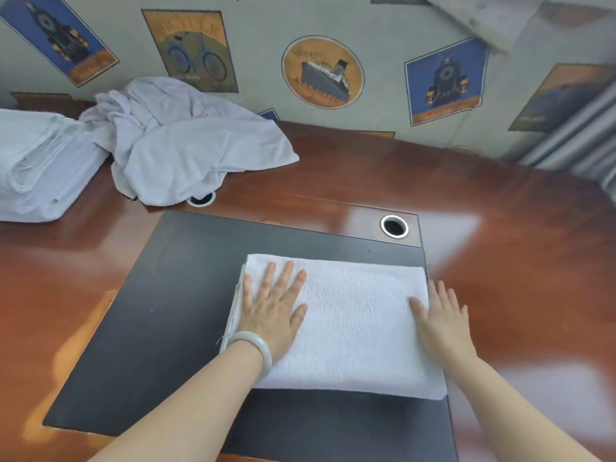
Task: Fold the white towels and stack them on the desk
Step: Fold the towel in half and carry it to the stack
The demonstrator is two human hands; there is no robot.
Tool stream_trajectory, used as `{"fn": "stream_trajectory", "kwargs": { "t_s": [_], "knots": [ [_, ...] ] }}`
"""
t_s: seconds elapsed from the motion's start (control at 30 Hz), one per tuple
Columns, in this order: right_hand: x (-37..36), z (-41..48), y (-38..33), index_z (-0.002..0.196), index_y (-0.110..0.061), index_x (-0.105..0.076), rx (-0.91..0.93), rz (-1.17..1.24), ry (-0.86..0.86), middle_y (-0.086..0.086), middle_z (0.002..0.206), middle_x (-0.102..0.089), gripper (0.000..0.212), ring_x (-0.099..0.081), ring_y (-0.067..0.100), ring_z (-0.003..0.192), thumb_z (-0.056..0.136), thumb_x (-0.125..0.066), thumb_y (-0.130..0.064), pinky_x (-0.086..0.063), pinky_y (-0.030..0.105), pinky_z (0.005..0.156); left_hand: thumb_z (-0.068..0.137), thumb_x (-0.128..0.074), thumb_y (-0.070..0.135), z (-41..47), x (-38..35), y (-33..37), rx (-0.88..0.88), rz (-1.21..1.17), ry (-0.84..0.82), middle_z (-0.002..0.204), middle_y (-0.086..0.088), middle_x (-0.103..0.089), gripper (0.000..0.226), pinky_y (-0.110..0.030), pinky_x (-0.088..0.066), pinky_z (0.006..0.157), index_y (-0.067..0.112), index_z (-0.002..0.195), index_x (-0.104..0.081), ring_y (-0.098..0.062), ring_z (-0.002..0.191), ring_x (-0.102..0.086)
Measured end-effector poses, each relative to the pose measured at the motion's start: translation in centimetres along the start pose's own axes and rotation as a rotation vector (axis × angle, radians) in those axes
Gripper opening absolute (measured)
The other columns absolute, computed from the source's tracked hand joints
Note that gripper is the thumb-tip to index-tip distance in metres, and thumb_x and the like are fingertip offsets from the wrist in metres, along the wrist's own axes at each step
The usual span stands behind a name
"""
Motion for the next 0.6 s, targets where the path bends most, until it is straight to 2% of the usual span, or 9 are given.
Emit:
{"fn": "stream_trajectory", "kwargs": {
  "t_s": [0.1, 0.13, 0.2, 0.27, 0.3, 0.43, 0.5, 0.6],
  "knots": [
    [1.5, -1.1, -3.1, 0.156, -0.015, -0.020, 0.172, -0.008, 0.255, 0.008, 0.163, -0.017, 0.060, -0.013, 0.027, 0.151, 0.104, -0.019, -0.044, -0.002, 0.045, 0.122, 0.080, 0.017, 0.060, 0.3, 0.6, -0.8, -0.002, 0.009, -0.028, 0.156, 0.013, 0.034, 0.070, -0.057, 0.017, 0.116, 0.041, 0.147, 0.025, -0.019, 0.144, 0.033],
    [1.3, -1.5, -3.9, 0.155, -0.017, -0.024, 0.269, -0.030, 0.273, 0.007, 0.162, -0.019, 0.059, -0.015, 0.027, 0.150, 0.102, -0.019, -0.041, -0.003, 0.045, 0.121, 0.080, 0.016, 0.061, 0.4, 0.6, -1.5, 0.012, -0.003, -0.008, 0.155, 0.013, 0.034, 0.070, -0.057, 0.017, 0.116, 0.042, 0.147, 0.024, -0.019, 0.145, 0.032],
    [-0.5, -2.1, -3.7, 0.156, -0.025, -0.020, 0.373, -0.100, 0.191, 0.000, 0.164, -0.013, 0.060, -0.007, 0.021, 0.152, 0.100, -0.013, -0.045, -0.004, 0.048, 0.122, 0.083, 0.013, 0.063, 0.5, 0.3, -2.9, 0.023, -0.058, 0.027, 0.157, 0.012, 0.029, 0.070, -0.055, 0.013, 0.119, 0.042, 0.149, 0.017, -0.017, 0.147, 0.027],
    [-1.9, -2.4, -2.2, 0.157, -0.034, -0.007, 0.306, -0.026, 0.105, -0.015, 0.163, 0.003, 0.060, 0.004, 0.013, 0.151, 0.100, -0.011, -0.053, -0.002, 0.045, 0.123, 0.088, 0.007, 0.064, 0.4, -0.2, -3.8, -0.019, -0.123, 0.048, 0.160, 0.010, 0.021, 0.070, -0.052, 0.004, 0.122, 0.040, 0.154, 0.007, -0.015, 0.147, 0.025],
    [-2.3, -2.4, -1.7, 0.156, -0.035, -0.004, 0.270, 0.057, 0.081, -0.020, 0.161, 0.007, 0.060, 0.004, 0.011, 0.151, 0.101, -0.016, -0.053, -0.002, 0.041, 0.123, 0.090, 0.004, 0.063, 0.4, -0.4, -4.0, -0.038, -0.137, 0.060, 0.161, 0.010, 0.018, 0.069, -0.050, 0.001, 0.123, 0.039, 0.155, 0.004, -0.014, 0.147, 0.025],
    [-2.6, -2.4, -1.9, 0.157, -0.033, -0.008, 0.294, 0.177, 0.138, -0.022, 0.161, 0.002, 0.060, 0.004, -0.013, 0.142, 0.103, -0.033, -0.039, -0.005, 0.028, 0.122, 0.096, -0.004, 0.058, 0.6, -1.0, -4.0, -0.065, -0.144, 0.093, 0.162, 0.011, 0.014, 0.063, -0.043, 0.003, 0.124, 0.037, 0.155, 0.001, -0.012, 0.147, 0.025],
    [-2.2, -2.5, -2.2, 0.157, -0.032, -0.007, 0.289, 0.172, 0.125, -0.022, 0.160, 0.004, 0.060, 0.002, -0.010, 0.144, 0.103, -0.033, -0.037, -0.002, 0.026, 0.122, 0.097, -0.006, 0.057, 0.5, -0.7, -4.0, -0.067, -0.150, 0.074, 0.162, 0.011, 0.016, 0.062, -0.043, 0.005, 0.123, 0.037, 0.156, 0.003, -0.012, 0.147, 0.027],
    [-1.9, -2.5, -2.4, 0.157, -0.030, -0.004, 0.256, 0.115, 0.057, -0.021, 0.158, 0.010, 0.061, -0.006, 0.008, 0.150, 0.103, -0.030, -0.039, -0.004, 0.034, 0.123, 0.101, -0.015, 0.055, 0.9, 0.0, -4.0, -0.036, -0.170, -0.059, 0.161, 0.011, 0.025, 0.061, -0.046, 0.008, 0.122, 0.040, 0.154, 0.012, -0.012, 0.144, 0.031]
  ]
}}
Point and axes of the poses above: each hand's wrist, its own z-axis towards the middle knuckle, its own x-axis out of the back of the hand, y = z × x, the point moved 2 cm from there along z, towards the middle knuckle
